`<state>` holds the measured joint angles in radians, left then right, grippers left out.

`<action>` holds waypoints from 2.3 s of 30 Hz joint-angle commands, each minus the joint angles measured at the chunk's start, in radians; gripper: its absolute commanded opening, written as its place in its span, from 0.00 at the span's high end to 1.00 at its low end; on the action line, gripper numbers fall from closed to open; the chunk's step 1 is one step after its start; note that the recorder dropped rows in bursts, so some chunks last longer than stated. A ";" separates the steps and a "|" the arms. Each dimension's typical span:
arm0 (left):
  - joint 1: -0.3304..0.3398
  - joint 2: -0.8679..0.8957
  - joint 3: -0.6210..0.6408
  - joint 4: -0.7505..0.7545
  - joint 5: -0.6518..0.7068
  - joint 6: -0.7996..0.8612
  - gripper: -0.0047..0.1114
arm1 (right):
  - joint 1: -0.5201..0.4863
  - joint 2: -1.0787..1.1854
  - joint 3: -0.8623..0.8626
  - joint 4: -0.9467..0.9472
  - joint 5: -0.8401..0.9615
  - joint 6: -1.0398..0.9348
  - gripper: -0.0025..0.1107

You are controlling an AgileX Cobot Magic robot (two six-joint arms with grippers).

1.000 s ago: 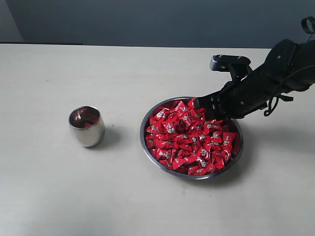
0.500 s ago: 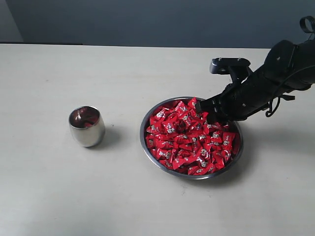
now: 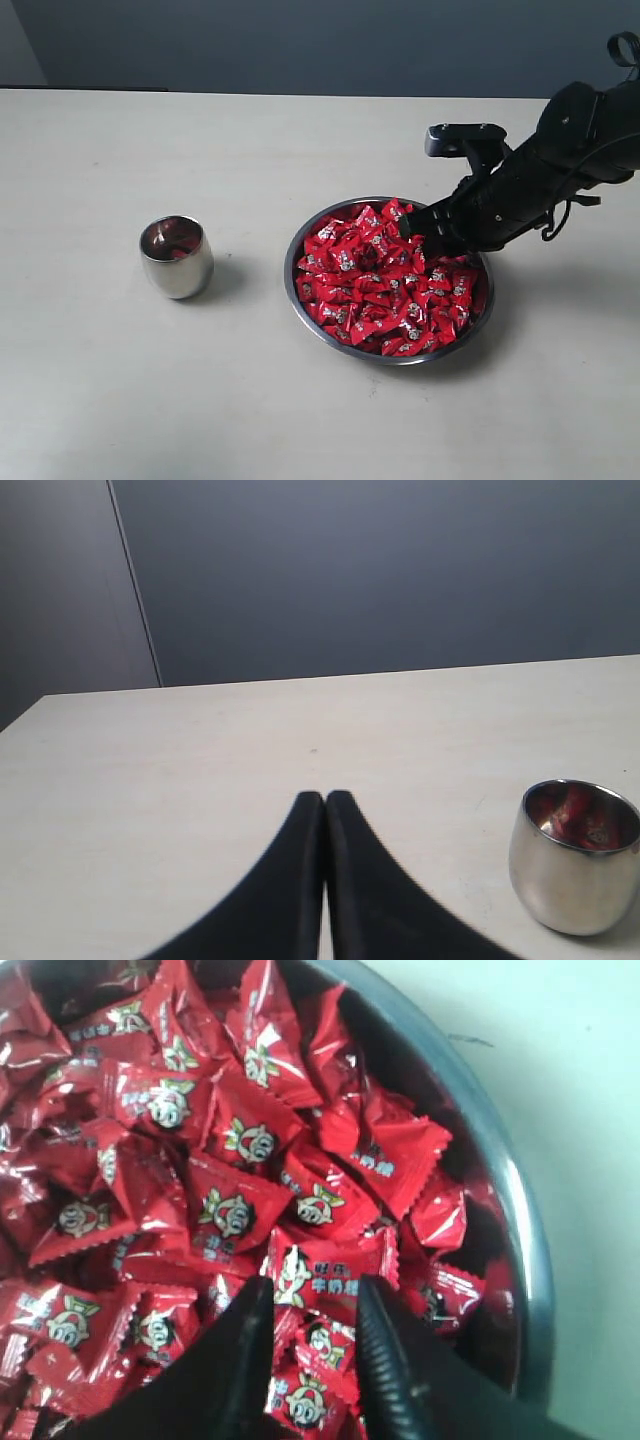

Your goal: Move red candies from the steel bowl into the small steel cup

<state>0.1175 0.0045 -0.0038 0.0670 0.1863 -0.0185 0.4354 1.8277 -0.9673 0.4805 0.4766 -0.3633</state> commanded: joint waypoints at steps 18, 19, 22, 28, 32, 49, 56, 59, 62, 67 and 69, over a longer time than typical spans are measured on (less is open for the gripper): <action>0.001 -0.004 0.004 0.001 -0.006 -0.001 0.96 | -0.002 -0.003 -0.005 -0.044 0.044 0.035 0.70; 0.001 -0.004 0.004 0.001 -0.006 -0.001 0.96 | -0.002 -0.003 -0.005 -0.030 0.039 0.035 0.61; 0.001 -0.004 0.004 0.001 -0.006 -0.001 0.96 | -0.002 -0.003 -0.005 -0.003 0.012 0.035 0.58; 0.001 -0.004 0.004 0.001 -0.006 -0.001 0.96 | -0.002 0.045 -0.033 0.001 0.022 0.025 0.57; 0.001 -0.004 0.004 0.001 -0.006 -0.001 0.96 | -0.002 0.100 -0.071 0.001 0.036 0.029 0.57; 0.001 -0.004 0.004 0.001 -0.006 -0.001 0.96 | -0.004 0.140 -0.097 -0.051 0.075 0.062 0.57; 0.001 -0.004 0.004 0.001 -0.006 -0.001 0.96 | -0.004 0.142 -0.097 -0.051 0.071 0.062 0.57; 0.001 -0.004 0.004 0.001 -0.006 -0.001 0.96 | -0.004 0.142 -0.097 -0.047 0.071 0.062 0.57; 0.001 -0.004 0.004 0.001 -0.006 -0.001 0.96 | -0.004 0.142 -0.097 -0.045 0.071 0.062 0.57; 0.001 -0.004 0.004 0.001 -0.006 -0.001 0.96 | -0.004 0.140 -0.097 -0.045 0.071 0.063 0.57; 0.001 -0.004 0.004 0.001 -0.006 -0.001 0.96 | -0.004 0.131 -0.097 -0.045 0.071 0.063 0.59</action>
<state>0.1175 0.0045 -0.0038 0.0670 0.1863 -0.0185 0.4354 1.9633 -1.0608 0.4380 0.5381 -0.3007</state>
